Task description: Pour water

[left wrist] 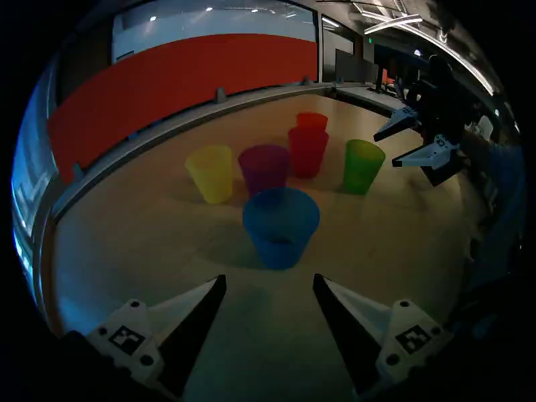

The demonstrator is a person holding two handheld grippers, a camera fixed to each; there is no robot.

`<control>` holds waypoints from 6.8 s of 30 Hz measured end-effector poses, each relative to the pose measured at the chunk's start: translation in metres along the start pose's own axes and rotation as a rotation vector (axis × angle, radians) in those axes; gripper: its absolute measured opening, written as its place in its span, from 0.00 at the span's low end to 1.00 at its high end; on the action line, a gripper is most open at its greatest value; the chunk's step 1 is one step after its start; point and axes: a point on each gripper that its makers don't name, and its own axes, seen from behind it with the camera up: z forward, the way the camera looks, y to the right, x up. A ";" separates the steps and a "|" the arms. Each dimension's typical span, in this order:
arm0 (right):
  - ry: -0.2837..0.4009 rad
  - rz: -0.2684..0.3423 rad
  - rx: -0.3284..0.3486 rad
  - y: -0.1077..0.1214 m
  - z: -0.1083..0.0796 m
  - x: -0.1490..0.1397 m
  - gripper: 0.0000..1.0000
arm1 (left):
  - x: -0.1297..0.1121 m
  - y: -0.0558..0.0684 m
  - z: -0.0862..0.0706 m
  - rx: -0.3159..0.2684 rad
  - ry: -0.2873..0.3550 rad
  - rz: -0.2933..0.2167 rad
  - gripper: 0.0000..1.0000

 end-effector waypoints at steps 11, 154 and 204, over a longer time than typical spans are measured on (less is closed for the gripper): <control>0.039 0.036 -0.075 0.013 -0.018 0.002 1.00 | -0.001 -0.010 -0.009 0.062 0.030 -0.041 0.97; 0.566 0.339 -0.739 0.108 -0.102 0.086 0.99 | 0.033 -0.109 -0.070 0.708 0.684 -0.315 0.96; 0.567 0.258 -0.765 0.120 -0.072 0.055 0.99 | 0.033 -0.109 -0.070 0.709 0.681 -0.313 0.96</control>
